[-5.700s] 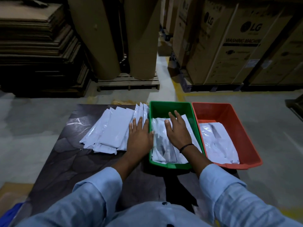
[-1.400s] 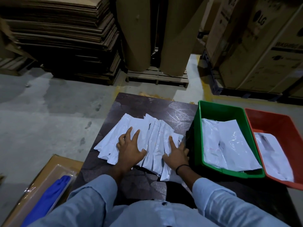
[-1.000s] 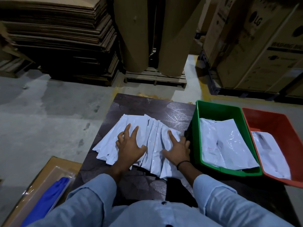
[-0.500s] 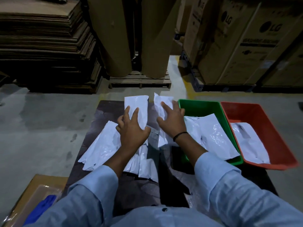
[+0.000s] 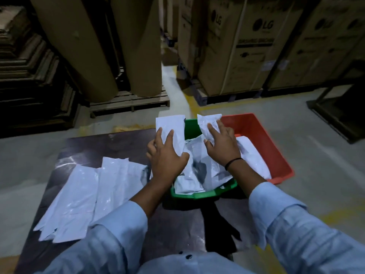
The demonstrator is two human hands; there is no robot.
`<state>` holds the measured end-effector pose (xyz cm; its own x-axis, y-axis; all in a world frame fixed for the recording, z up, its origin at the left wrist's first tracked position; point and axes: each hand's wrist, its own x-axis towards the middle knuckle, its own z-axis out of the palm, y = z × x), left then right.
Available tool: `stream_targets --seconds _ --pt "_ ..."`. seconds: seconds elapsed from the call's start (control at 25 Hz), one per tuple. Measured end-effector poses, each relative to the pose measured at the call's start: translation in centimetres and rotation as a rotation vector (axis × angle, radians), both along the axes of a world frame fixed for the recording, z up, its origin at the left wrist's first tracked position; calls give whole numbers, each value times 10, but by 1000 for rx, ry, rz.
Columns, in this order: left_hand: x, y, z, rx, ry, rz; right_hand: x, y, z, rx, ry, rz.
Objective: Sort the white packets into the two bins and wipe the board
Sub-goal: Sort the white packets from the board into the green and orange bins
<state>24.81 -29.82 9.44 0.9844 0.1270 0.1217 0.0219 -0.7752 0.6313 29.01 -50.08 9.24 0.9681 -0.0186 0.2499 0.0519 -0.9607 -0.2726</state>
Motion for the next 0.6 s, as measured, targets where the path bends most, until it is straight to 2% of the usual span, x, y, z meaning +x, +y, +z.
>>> stream_targets --seconds 0.16,0.36,0.6 --pt "1 -66 5 9 21 -49 2 -81 -8 -68 78 -86" --pt "7 -135 2 85 -3 -78 9 -159 -29 -140 203 -92" --pt "13 -194 -1 130 25 -6 18 -191 -54 -263 246 -71"
